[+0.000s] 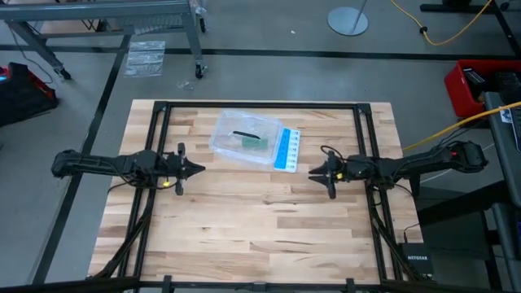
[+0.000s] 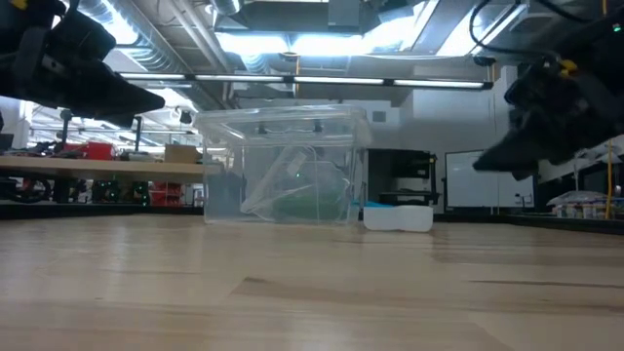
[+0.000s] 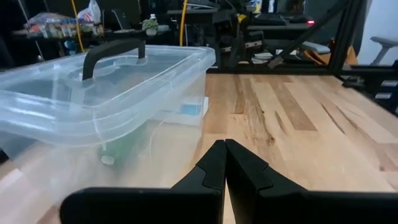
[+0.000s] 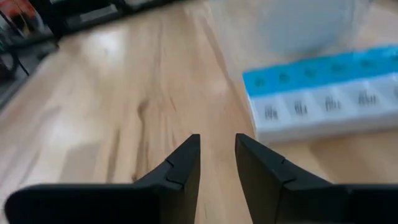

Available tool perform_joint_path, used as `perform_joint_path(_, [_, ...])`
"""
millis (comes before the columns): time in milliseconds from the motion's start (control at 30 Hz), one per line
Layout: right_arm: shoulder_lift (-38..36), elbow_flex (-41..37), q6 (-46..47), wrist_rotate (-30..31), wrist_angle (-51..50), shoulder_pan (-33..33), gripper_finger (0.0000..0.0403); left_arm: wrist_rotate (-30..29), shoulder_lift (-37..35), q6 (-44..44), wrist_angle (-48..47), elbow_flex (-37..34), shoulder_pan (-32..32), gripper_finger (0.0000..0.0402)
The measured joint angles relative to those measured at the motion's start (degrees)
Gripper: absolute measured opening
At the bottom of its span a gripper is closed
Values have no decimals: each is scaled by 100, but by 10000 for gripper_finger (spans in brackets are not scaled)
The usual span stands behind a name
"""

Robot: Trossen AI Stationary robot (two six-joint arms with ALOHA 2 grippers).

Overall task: Roll bandage
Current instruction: Return to Home Position

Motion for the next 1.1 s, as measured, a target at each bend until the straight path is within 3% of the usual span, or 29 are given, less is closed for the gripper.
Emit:
perform_joint_path(333, [2, -4, 97, -1, -965, 0, 106, -2, 0, 201, -3, 0, 15, 3])
perform_joint_path(600, [0, -7, 184, -1, -1068, 0, 106, -4, 0, -325, -3, -2, 15, 3])
perform_joint_path(1100, [0, -13, 175, 0, -1089, 0, 106, -4, 0, -326, -3, -2, 15, 3])
